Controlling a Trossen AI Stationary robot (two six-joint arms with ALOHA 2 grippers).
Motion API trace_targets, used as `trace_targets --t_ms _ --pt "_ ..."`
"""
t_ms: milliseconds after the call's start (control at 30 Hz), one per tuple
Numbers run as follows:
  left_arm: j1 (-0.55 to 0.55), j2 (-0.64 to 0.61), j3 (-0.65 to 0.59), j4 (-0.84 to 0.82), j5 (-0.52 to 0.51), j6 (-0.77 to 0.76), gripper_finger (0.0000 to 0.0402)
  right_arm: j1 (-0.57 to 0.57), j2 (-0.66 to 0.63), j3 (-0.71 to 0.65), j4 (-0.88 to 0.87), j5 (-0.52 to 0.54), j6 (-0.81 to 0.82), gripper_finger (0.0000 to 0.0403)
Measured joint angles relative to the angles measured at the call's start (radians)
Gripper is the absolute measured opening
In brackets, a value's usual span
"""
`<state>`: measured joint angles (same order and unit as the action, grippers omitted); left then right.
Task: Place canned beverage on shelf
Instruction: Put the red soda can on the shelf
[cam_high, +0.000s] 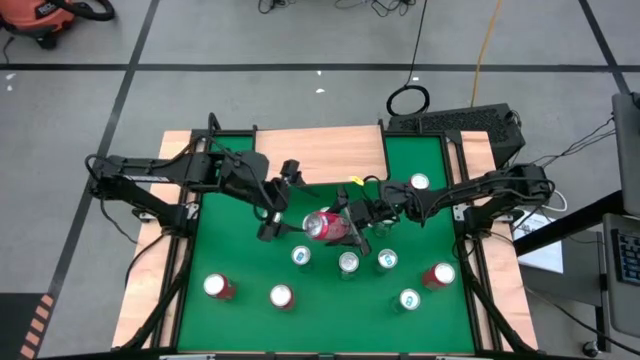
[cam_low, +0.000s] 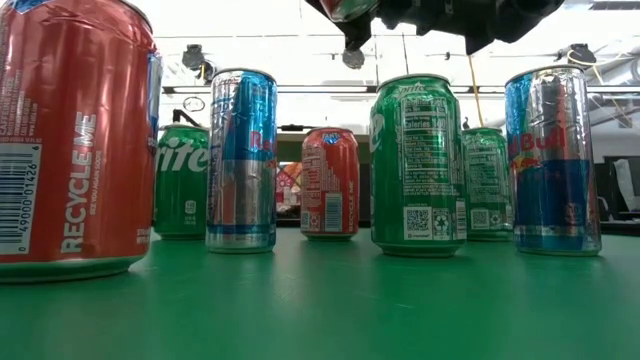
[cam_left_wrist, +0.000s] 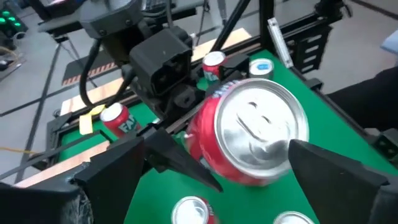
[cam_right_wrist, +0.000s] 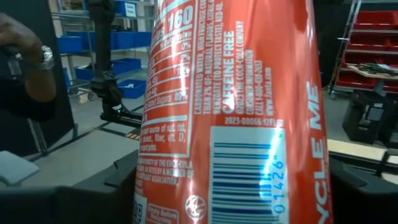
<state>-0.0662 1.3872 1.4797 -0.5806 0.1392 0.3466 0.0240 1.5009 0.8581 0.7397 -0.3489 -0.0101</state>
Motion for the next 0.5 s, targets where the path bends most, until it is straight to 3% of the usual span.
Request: trace_targets --t_ms 500 --pt "0.000 0.025 -0.001 -0.008 0.072 0.037 0.0395 -0.035 0.001 -0.001 -0.040 -0.006 -0.004 0.0288"
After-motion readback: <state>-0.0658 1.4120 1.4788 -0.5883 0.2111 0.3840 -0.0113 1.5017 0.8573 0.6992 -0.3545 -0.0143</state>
